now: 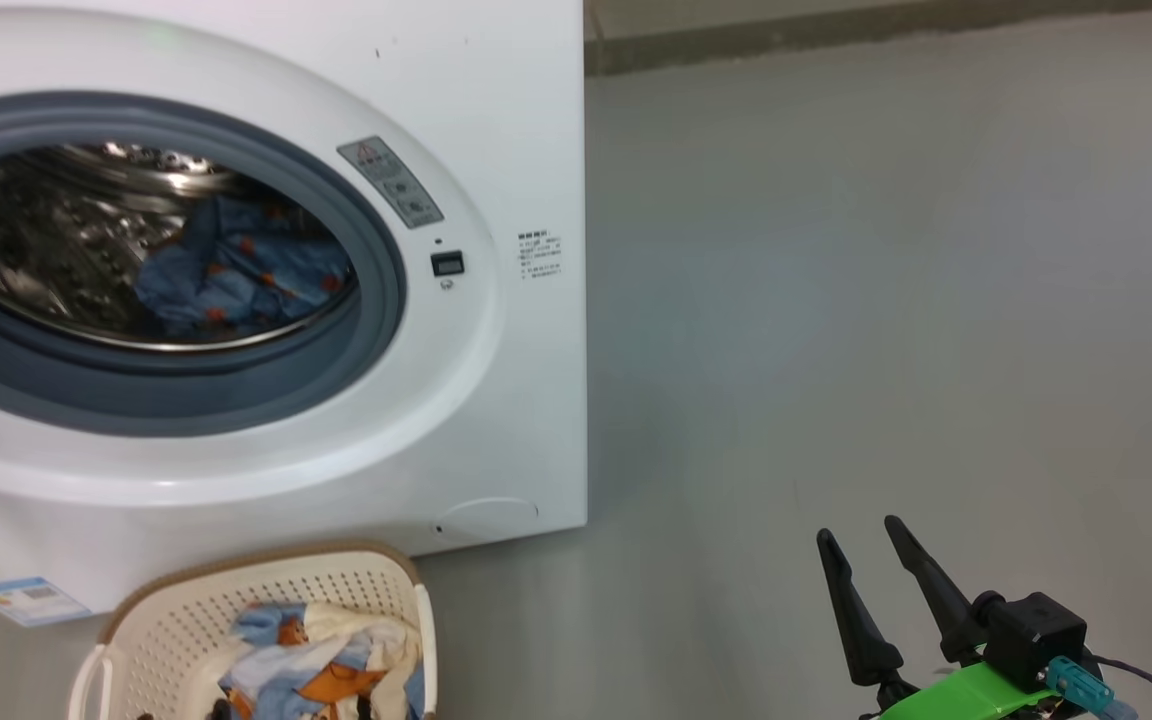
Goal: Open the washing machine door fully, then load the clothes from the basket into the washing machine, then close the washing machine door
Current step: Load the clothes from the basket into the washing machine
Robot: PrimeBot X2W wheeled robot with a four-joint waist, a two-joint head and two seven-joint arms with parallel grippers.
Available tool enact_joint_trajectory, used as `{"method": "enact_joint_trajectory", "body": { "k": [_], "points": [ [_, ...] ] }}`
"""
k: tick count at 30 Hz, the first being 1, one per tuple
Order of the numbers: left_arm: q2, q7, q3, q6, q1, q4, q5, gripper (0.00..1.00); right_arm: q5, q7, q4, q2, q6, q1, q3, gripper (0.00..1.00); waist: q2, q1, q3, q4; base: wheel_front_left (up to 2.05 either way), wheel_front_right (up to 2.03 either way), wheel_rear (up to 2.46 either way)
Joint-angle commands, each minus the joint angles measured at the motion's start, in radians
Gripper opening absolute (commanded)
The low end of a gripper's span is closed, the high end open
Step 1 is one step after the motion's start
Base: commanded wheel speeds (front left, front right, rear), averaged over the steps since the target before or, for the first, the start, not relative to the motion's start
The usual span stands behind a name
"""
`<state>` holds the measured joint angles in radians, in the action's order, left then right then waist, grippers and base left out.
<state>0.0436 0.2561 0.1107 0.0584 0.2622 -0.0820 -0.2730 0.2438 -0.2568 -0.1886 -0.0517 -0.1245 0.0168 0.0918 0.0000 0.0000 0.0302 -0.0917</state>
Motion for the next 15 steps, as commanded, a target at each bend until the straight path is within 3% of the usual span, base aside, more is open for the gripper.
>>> {"method": "enact_joint_trajectory", "body": {
  "k": [1, 15],
  "points": [
    [0.007, 0.006, 0.037, 0.007, -0.063, -0.001, -0.012, 1.0, 0.012, -0.005, 0.03, 0.001, -0.006, 0.016, 0.029, 1.0, 0.0, 0.0, 0.036, -0.004, 0.0, 0.0, 0.0],
    [0.007, 0.006, 0.072, 0.067, -0.304, -0.213, 0.021, 1.0, 0.03, -0.005, 0.064, 0.001, -0.006, 0.108, 0.037, 1.0, 0.0, 0.0, 0.288, -0.035, 0.0, 0.0, 0.0]
  ]
}}
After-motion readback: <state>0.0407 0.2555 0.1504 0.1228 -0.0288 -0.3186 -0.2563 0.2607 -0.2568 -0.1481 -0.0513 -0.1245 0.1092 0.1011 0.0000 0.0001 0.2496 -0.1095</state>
